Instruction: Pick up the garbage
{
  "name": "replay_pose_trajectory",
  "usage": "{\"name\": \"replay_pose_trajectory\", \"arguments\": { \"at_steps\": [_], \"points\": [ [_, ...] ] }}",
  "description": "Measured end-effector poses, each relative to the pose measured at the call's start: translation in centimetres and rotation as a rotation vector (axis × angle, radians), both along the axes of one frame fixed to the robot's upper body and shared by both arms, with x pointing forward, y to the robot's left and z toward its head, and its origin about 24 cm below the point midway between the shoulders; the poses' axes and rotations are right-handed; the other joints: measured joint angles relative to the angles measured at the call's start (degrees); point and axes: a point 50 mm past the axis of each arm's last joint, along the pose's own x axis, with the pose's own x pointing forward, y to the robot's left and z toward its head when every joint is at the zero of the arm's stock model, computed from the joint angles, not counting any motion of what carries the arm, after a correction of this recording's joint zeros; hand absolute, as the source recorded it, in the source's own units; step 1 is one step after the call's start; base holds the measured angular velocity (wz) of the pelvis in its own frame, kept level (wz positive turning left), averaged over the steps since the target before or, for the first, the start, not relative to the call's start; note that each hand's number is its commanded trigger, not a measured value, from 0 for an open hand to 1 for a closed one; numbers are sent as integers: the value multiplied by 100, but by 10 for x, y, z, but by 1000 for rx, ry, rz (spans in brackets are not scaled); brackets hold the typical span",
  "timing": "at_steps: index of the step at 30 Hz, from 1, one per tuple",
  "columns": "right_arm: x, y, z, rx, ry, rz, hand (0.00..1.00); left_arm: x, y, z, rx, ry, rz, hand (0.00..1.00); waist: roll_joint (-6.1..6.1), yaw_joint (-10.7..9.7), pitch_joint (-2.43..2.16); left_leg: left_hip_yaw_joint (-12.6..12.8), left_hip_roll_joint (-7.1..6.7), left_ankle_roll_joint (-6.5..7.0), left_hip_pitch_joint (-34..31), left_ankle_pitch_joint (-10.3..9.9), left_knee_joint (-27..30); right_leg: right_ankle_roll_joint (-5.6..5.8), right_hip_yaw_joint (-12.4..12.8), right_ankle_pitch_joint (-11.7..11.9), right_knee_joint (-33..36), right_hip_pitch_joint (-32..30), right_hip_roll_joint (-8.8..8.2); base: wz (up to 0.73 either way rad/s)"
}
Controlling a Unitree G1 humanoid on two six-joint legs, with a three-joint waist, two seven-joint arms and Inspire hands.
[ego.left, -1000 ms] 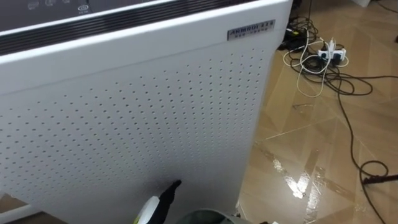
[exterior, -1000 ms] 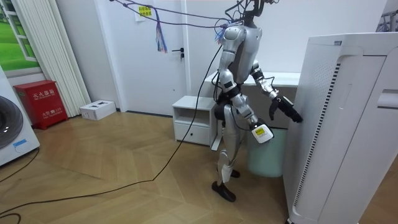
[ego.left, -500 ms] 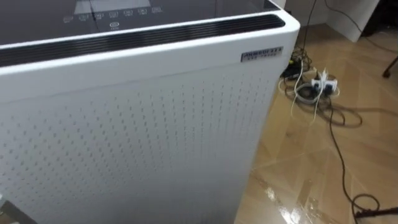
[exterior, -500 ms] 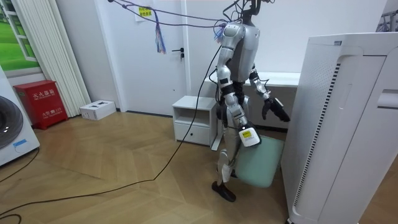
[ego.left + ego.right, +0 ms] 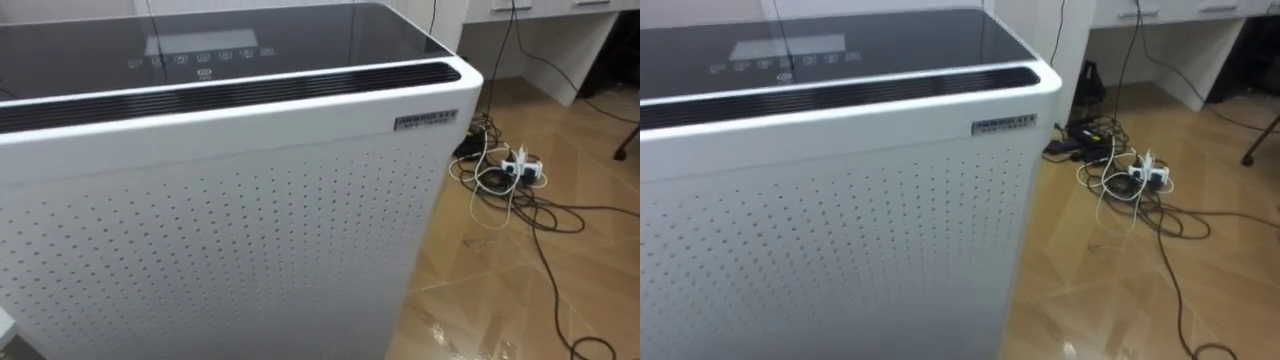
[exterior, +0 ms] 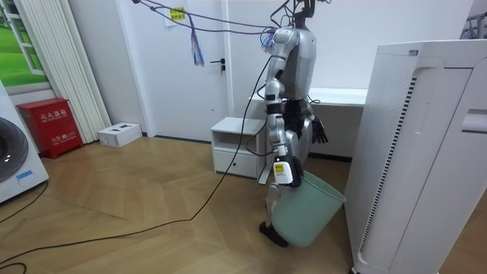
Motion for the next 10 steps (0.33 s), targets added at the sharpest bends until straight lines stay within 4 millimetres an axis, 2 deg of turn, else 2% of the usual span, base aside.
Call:
{"name": "replay_pose_trajectory", "arguments": {
  "at_steps": [1, 5, 10],
  "points": [
    [-4, -1, -1, 7, 12, -28, 100, -4, 1, -1, -4, 13, 38, 0, -1, 0, -12, -1, 5, -2, 30, -1, -2, -1, -1, 0, -27, 45, 7, 0],
    [-18, 0, -4, 29, 46, -125, 100, -30, 8, -3, -15, 127, 145, 0, -3, -8, -10, -2, 28, -27, 171, -17, -39, -13, 25, -7, -68, 179, 41, -1],
    [-27, 0, -6, 44, 79, -213, 100, -47, 8, -4, -42, 199, 220, 0, -35, -5, -12, -4, 28, -29, 204, -20, -33, -17, 21, -13, -67, 224, 39, 0]
  ]
}}
